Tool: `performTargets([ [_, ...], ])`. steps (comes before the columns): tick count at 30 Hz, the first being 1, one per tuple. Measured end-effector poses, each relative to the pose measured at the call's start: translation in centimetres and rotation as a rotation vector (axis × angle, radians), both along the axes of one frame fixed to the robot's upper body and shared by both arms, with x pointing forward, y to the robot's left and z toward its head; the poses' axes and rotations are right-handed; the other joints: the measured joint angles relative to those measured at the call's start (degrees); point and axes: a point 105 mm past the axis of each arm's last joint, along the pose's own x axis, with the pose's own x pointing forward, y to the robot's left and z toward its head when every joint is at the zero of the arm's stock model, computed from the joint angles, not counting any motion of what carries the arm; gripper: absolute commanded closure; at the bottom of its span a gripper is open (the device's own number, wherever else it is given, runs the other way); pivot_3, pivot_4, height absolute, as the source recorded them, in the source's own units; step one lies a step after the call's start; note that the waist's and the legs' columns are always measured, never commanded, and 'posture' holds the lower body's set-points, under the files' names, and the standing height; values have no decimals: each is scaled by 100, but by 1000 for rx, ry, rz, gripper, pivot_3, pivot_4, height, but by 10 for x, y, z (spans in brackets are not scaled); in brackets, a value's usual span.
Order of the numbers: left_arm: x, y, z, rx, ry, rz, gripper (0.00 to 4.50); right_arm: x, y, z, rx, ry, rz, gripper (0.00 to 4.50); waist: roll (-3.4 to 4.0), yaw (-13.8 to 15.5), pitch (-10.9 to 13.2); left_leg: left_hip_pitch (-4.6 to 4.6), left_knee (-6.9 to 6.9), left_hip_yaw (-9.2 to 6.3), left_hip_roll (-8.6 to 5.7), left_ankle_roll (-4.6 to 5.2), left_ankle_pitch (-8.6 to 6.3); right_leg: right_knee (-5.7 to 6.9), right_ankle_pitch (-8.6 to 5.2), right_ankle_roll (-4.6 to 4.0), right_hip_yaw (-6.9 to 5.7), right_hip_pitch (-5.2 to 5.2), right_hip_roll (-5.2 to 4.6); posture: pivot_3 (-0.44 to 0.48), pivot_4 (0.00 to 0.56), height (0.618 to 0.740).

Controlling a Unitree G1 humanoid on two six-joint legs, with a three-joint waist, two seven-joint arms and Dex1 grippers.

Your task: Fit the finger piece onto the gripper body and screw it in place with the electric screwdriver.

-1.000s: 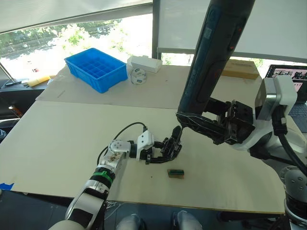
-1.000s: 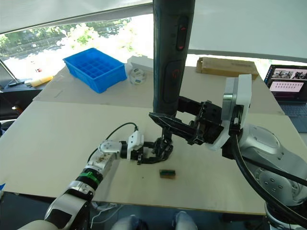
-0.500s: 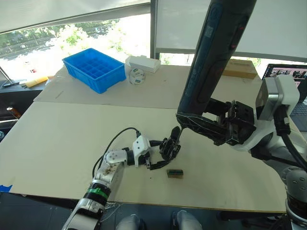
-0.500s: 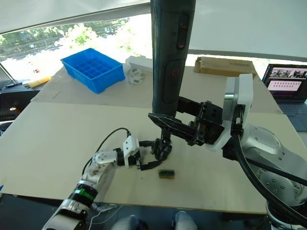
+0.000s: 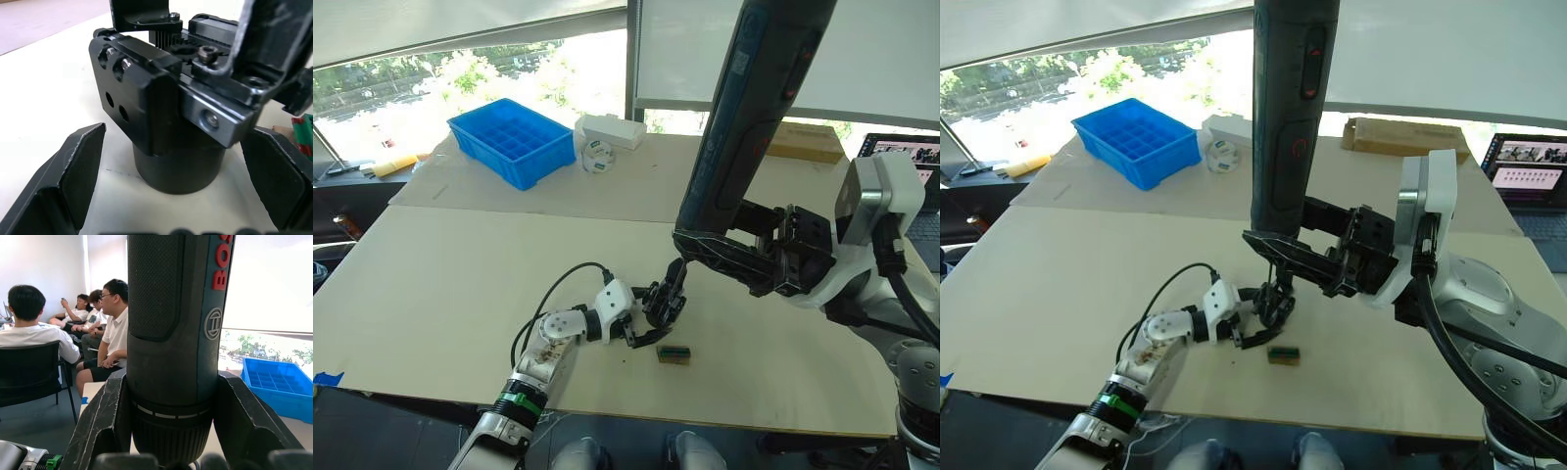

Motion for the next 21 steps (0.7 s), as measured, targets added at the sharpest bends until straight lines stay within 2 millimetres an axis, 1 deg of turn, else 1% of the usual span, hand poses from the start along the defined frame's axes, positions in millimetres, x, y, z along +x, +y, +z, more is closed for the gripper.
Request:
performTargets([
  [1, 0, 0, 0, 2, 2, -3, 787, 0, 0, 0, 0, 0, -1, 2584, 0, -1, 0, 0, 0, 0, 0, 0, 0, 0, 0, 0, 0, 0, 0, 0, 150, 740],
  [2, 0, 0, 0, 2, 6, -6, 1175, 0, 0, 0, 1, 0, -2, 2584, 0, 0, 0, 0, 0, 0, 0, 0, 0, 0, 0, 0, 0, 0, 0, 0, 150, 740],
  [4, 1, -1, -1, 6, 9, -16, 2175, 1, 0, 0, 2, 1, -5, 2584, 0, 1, 0, 0, 1, 0, 0, 0, 0, 0, 1, 0, -1, 0, 0, 0, 150, 740],
  [8, 1, -1, 0, 9, 9, -20, 2228, 1, 0, 1, 3, -2, -7, 2584, 0, 1, 0, 0, 3, 0, 0, 0, 0, 0, 1, 0, 0, 0, 0, 0, 150, 740],
  [13, 2, -1, -1, 8, 7, -24, 2228, 1, 4, 15, 8, -54, 14, 2584, 0, -1, 0, 0, 6, -1, 0, 1, 0, 0, 3, 0, -1, 1, -1, 0, 150, 740],
  [16, 1, -2, -1, 4, 14, -32, 2228, 5, 6, 21, 9, -74, 23, 2584, 0, 0, 0, 0, 7, -1, 0, 2, -1, -1, 3, 0, -2, 2, -2, 0, 150, 740],
  [21, 1, -2, -1, -6, 28, -34, 2228, 17, 11, 18, -7, -61, 23, 2584, 1, -11, 0, -1, 8, 2, 0, 2, -1, 1, 4, 0, -3, 0, -1, 0, 150, 740],
])
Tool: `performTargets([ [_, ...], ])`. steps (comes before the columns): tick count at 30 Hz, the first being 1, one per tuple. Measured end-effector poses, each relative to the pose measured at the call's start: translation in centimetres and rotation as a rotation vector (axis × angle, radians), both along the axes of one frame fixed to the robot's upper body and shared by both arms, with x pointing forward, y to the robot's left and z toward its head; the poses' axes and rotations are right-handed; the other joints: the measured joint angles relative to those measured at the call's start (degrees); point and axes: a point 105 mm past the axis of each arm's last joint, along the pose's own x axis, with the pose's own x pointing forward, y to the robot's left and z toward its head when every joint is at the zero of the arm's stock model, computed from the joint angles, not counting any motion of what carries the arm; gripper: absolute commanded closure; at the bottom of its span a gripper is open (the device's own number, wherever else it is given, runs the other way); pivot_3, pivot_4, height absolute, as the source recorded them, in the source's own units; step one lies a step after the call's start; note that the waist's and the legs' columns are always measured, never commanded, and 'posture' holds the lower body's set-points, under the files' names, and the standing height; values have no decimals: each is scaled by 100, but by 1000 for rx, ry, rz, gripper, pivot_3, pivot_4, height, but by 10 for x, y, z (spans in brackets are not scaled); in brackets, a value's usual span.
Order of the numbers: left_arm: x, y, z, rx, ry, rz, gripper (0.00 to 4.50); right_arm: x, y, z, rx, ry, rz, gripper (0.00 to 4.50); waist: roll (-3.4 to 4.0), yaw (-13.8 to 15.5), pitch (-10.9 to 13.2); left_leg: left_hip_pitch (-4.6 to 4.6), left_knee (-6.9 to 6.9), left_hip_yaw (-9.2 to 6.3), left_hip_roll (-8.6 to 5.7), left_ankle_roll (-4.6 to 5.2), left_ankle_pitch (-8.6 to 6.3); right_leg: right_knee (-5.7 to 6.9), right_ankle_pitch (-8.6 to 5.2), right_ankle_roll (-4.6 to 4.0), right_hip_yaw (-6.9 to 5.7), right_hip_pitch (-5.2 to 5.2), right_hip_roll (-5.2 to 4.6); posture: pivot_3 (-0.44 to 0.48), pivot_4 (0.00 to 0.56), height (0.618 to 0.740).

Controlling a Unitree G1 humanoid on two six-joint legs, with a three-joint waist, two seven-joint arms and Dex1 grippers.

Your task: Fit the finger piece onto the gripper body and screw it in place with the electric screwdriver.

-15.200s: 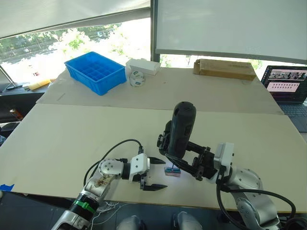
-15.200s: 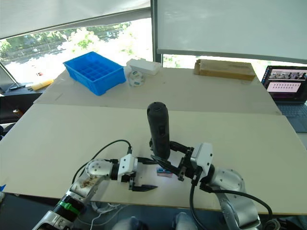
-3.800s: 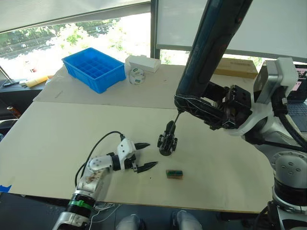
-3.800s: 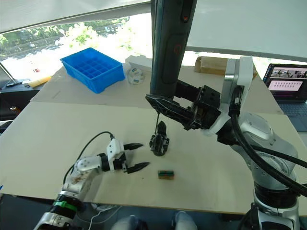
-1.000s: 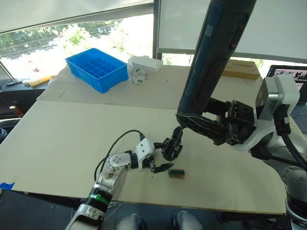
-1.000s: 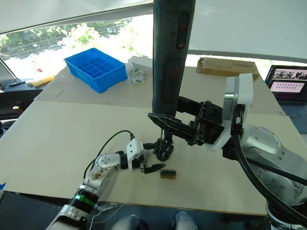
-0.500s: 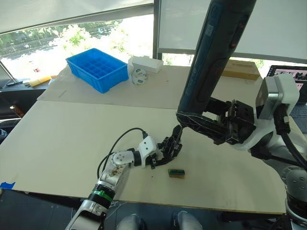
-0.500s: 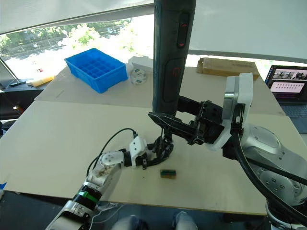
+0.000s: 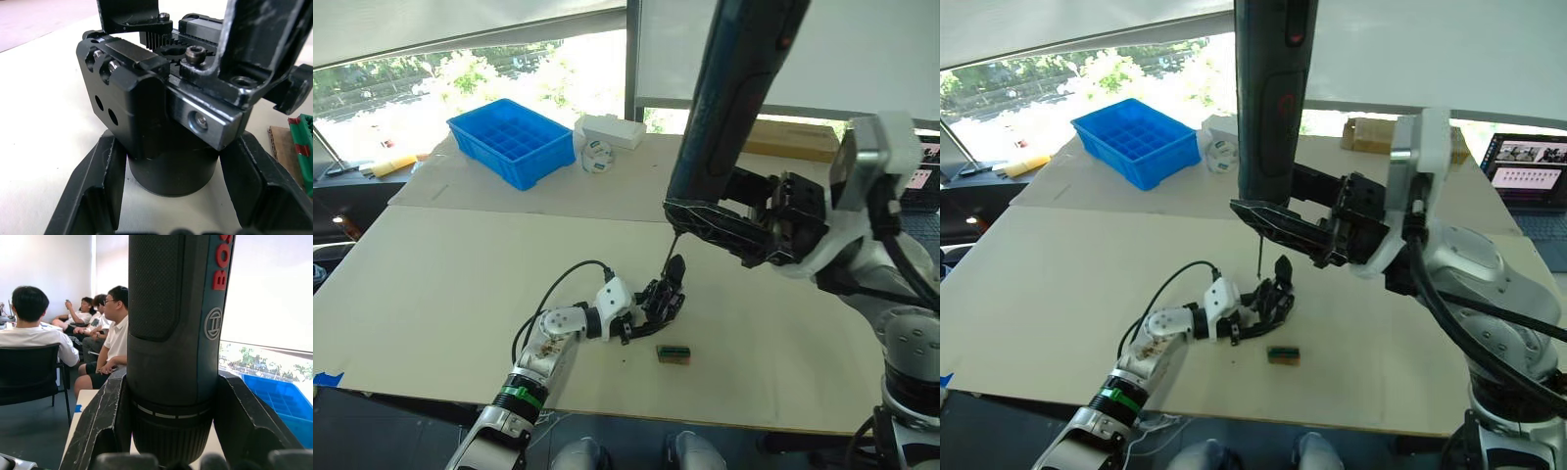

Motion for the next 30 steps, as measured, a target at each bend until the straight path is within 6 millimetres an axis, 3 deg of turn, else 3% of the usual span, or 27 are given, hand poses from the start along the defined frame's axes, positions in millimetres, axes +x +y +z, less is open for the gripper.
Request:
performTargets([
  [15, 0, -1, -1, 2, 8, -3, 2228, 14, 15, -28, -44, 25, -9, 2584, 1, -1, 0, -2, 3, 1, 0, 0, 0, 0, 2, 4, -13, 0, 1, 0, 150, 740],
  [30, 0, 0, 0, 9, 1, -1, 2228, 21, 20, -42, -66, 28, -36, 2584, 1, -10, 0, -1, 2, 1, 0, 0, 0, 0, 2, 4, -18, -1, 2, 0, 150, 740],
])
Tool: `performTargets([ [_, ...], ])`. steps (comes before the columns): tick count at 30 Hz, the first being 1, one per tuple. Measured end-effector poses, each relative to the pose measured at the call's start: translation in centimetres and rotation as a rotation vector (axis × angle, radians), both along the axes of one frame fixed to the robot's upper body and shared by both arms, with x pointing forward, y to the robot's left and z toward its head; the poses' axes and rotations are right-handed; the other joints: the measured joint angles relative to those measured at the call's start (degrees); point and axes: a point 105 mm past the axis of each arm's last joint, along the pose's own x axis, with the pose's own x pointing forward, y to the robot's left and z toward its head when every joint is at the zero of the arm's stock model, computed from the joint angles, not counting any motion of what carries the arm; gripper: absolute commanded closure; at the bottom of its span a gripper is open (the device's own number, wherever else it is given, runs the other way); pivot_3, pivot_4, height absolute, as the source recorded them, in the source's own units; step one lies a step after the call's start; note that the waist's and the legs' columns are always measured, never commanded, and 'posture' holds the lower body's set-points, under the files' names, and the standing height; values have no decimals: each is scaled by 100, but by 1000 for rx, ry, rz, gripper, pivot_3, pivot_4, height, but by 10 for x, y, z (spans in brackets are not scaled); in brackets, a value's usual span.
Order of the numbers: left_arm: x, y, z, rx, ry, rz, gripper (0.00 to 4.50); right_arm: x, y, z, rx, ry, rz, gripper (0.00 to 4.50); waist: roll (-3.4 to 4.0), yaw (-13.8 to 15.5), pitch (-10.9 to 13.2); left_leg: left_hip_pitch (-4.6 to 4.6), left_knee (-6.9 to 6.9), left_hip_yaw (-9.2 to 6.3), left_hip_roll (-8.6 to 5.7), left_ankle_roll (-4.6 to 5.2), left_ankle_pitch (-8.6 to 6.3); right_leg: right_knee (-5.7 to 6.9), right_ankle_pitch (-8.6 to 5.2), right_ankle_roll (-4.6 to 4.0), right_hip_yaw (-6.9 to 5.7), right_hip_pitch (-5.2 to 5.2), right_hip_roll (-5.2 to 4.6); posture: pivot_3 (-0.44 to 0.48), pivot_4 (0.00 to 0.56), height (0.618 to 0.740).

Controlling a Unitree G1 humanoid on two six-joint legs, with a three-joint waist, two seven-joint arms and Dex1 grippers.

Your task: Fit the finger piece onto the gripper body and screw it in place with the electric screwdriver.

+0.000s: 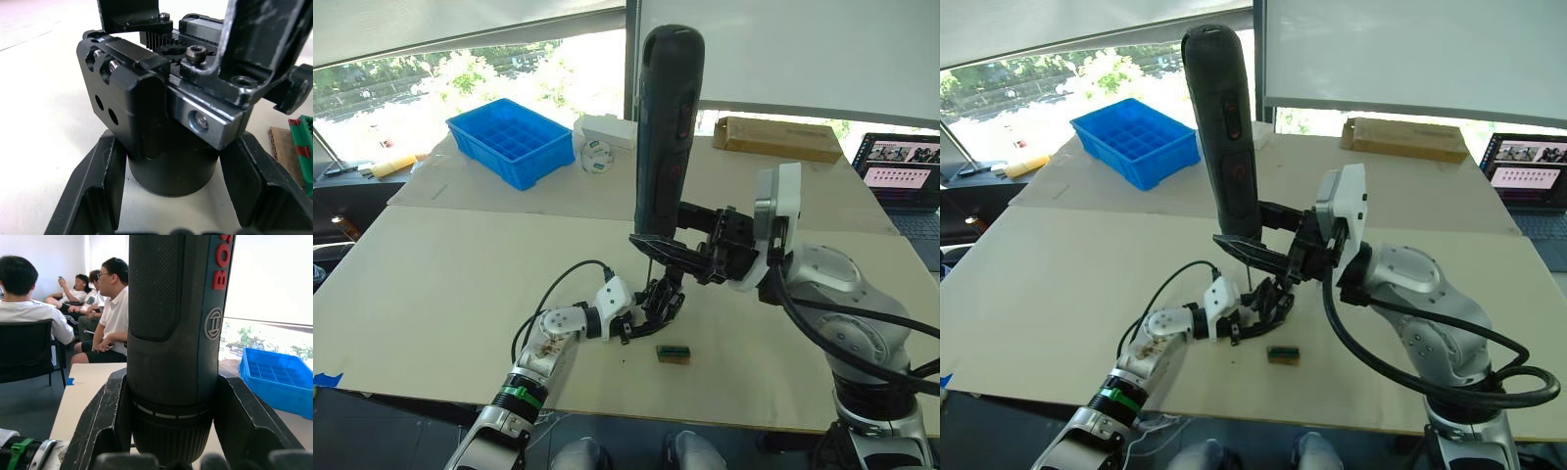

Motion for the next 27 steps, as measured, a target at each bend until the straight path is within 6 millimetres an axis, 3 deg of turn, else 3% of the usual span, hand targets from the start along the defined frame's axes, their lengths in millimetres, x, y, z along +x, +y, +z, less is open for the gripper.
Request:
performTargets([
  [27, -2, -1, 0, 7, -2, -8, 2228, 7, 4, -17, -44, 26, -25, 2584, 0, -2, 0, -1, -1, 0, 0, 0, 0, -1, 0, 0, -3, -1, 0, 0, 150, 740],
])
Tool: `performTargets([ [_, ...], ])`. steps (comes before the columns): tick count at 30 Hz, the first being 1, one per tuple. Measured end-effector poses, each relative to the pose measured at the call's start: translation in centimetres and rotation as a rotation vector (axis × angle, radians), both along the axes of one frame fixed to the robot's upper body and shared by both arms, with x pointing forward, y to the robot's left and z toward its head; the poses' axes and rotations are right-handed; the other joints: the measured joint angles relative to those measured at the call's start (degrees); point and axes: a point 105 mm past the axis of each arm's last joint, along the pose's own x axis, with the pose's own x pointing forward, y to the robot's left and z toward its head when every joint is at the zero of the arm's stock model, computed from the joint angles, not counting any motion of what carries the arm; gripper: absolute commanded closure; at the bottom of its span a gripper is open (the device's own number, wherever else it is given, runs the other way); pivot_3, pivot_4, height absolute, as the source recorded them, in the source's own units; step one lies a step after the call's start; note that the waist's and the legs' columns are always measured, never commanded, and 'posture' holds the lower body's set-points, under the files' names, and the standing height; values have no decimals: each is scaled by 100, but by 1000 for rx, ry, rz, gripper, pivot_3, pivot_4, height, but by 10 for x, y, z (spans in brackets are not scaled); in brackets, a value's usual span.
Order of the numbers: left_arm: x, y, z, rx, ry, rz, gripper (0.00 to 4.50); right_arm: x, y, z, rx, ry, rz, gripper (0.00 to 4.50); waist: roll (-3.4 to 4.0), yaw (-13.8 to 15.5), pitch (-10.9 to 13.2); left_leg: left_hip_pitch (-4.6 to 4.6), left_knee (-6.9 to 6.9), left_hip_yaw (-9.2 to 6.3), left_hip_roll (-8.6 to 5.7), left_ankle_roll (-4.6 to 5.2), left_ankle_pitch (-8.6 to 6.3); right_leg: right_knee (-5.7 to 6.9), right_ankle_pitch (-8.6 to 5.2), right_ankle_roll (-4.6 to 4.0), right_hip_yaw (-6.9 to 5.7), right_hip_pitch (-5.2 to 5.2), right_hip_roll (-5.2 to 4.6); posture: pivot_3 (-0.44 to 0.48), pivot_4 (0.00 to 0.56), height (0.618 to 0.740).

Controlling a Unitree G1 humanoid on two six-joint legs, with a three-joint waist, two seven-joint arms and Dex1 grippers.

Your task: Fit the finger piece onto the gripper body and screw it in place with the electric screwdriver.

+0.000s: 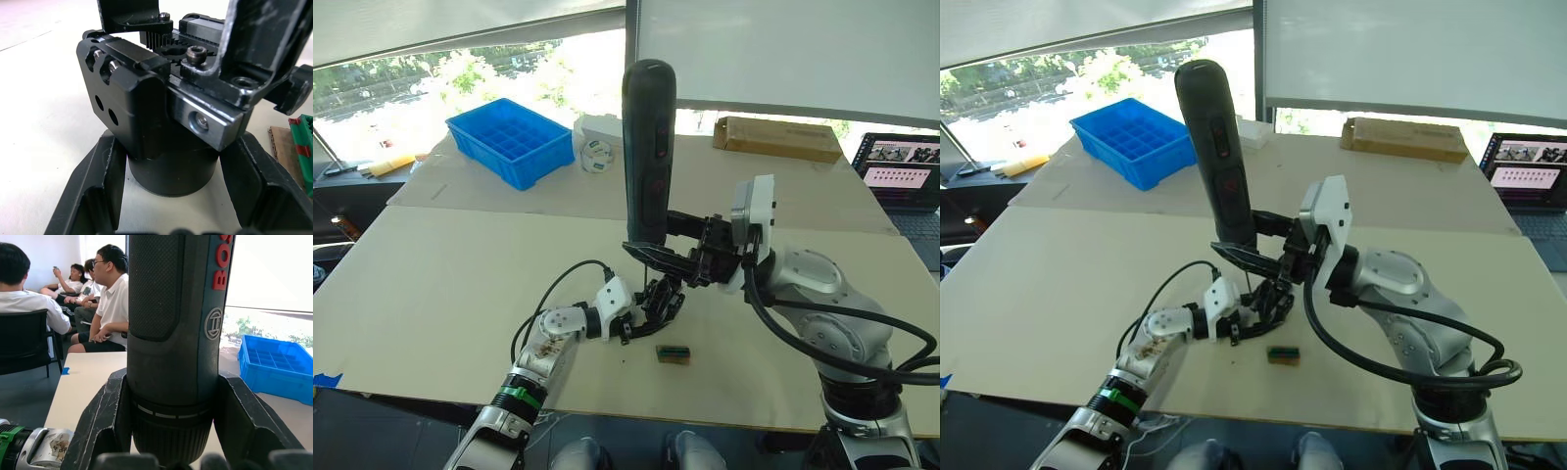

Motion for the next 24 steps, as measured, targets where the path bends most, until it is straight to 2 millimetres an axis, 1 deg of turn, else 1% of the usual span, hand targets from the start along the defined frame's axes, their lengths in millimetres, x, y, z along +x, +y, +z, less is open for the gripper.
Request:
performTargets([
  [3, 0, 0, 0, 1, -1, 1, 2228, 0, -1, -4, -6, 13, -3, 2584, 0, -5, 0, 0, 0, 0, 0, 0, 0, 0, 0, 0, 1, -1, 1, 0, 150, 740],
  [24, 0, 0, 0, 1, 0, 2, 2228, 3, 2, -11, -34, 16, -19, 2584, 0, -6, 0, 0, 0, 0, 0, -1, 0, -1, 0, 0, 1, -1, 1, 0, 150, 740],
])
